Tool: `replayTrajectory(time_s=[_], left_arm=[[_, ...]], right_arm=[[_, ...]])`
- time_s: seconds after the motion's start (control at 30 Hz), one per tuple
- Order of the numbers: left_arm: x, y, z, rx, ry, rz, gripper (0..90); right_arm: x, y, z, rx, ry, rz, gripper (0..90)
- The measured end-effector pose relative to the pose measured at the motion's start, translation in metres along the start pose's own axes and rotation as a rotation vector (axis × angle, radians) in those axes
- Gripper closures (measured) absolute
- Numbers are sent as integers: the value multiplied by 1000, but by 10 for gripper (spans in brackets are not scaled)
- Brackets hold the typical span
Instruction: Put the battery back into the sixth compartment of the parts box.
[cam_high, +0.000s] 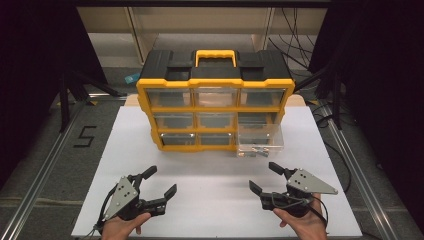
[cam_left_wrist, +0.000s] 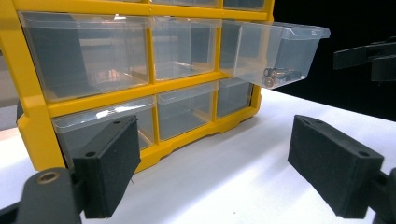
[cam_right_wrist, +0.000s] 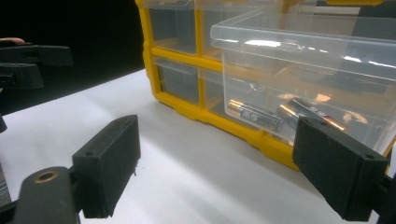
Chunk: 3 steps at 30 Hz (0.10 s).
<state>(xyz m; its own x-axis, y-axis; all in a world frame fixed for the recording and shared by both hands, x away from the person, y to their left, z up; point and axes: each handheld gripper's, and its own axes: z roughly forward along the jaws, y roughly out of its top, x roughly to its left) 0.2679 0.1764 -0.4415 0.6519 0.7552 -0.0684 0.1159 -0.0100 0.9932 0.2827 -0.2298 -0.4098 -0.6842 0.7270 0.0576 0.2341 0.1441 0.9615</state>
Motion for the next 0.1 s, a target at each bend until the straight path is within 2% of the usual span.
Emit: replayTrajectory(time_s=[0.1], left_arm=[[0,0,0,0,0,-1,164]], right_arm=[[-1,-1,0,-3,1,1,160]])
